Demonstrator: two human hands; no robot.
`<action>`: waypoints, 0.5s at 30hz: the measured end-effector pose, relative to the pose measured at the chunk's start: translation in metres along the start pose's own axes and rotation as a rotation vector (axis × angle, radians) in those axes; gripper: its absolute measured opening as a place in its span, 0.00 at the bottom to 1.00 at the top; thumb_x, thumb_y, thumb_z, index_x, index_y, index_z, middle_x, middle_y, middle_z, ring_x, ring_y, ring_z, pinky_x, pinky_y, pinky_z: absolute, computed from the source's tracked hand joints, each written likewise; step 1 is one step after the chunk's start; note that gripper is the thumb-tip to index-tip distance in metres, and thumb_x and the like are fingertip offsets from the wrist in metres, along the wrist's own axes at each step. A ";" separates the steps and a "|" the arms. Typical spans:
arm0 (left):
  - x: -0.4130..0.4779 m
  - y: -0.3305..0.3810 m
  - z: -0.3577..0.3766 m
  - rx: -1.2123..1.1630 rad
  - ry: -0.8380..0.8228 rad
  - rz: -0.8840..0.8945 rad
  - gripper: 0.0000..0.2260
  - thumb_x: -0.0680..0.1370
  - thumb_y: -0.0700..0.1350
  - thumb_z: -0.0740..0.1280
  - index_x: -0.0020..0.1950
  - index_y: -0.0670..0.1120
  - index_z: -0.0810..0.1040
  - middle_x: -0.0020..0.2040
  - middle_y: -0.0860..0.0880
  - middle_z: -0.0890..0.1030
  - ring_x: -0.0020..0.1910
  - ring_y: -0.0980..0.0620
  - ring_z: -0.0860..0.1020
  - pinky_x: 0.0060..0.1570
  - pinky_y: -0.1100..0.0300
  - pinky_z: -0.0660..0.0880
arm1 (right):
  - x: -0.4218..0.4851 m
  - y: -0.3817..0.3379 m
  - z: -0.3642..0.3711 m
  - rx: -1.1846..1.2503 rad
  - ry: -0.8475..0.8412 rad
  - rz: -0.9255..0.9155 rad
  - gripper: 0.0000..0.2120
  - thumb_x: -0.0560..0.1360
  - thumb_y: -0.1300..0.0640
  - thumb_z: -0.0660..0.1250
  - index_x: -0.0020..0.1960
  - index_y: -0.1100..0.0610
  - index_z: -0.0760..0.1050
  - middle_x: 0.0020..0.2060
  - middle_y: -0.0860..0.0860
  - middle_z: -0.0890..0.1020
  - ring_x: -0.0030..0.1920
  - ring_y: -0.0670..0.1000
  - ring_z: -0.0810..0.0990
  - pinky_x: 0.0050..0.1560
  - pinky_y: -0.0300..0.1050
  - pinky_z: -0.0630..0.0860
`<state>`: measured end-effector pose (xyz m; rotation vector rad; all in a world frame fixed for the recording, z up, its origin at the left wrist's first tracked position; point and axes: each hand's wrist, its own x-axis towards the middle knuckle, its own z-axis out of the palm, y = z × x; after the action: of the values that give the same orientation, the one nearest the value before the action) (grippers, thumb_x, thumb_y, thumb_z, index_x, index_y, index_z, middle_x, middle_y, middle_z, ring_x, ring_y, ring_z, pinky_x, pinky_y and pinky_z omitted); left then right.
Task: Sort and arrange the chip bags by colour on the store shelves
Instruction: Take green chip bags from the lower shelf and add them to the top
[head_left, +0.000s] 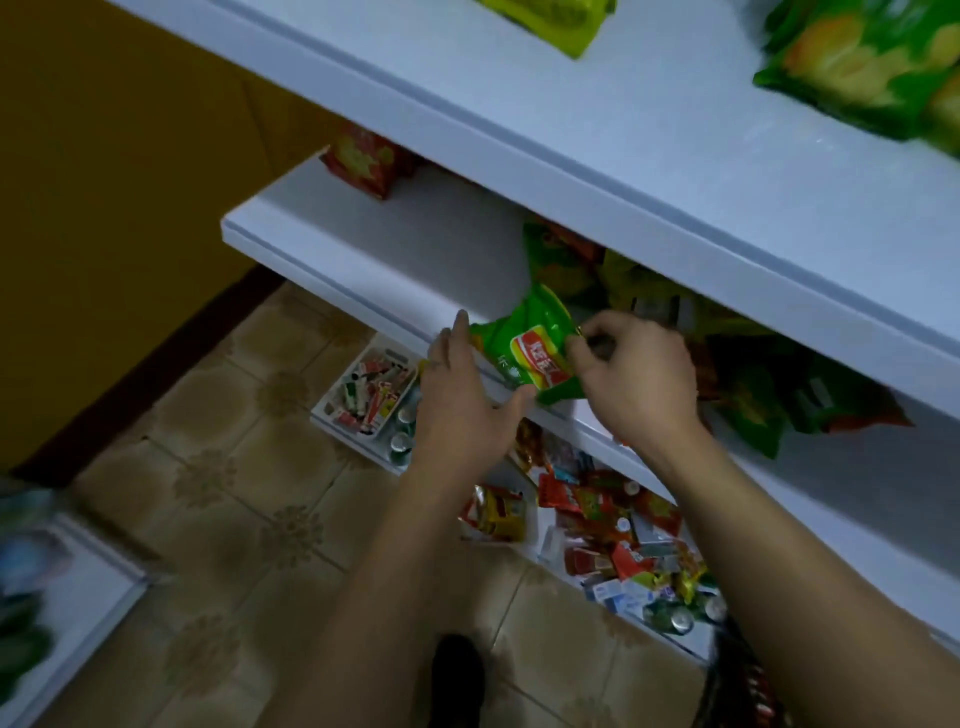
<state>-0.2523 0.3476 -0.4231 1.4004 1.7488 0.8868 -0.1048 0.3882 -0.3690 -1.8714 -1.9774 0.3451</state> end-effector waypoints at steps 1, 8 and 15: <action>-0.008 0.005 -0.006 0.043 -0.006 -0.020 0.46 0.72 0.55 0.73 0.79 0.52 0.44 0.79 0.46 0.51 0.77 0.45 0.51 0.71 0.45 0.59 | -0.006 -0.001 -0.005 0.073 -0.030 0.015 0.08 0.74 0.47 0.66 0.42 0.51 0.80 0.36 0.48 0.83 0.39 0.52 0.81 0.40 0.50 0.79; -0.035 0.034 -0.050 0.217 -0.145 0.004 0.47 0.63 0.55 0.80 0.75 0.57 0.58 0.67 0.49 0.73 0.64 0.49 0.72 0.61 0.49 0.73 | -0.033 -0.005 -0.058 0.206 -0.227 -0.109 0.09 0.76 0.51 0.69 0.38 0.53 0.78 0.32 0.46 0.80 0.34 0.46 0.77 0.38 0.50 0.77; -0.053 0.086 -0.083 0.149 -0.271 0.125 0.22 0.63 0.54 0.80 0.52 0.53 0.76 0.48 0.53 0.80 0.47 0.54 0.79 0.46 0.52 0.78 | -0.039 -0.012 -0.124 0.248 -0.173 -0.227 0.07 0.76 0.52 0.68 0.40 0.50 0.78 0.33 0.43 0.80 0.36 0.46 0.77 0.39 0.44 0.71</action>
<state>-0.2731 0.3041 -0.3021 1.6578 1.5605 0.6062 -0.0591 0.3379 -0.2575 -1.4909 -2.1220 0.6696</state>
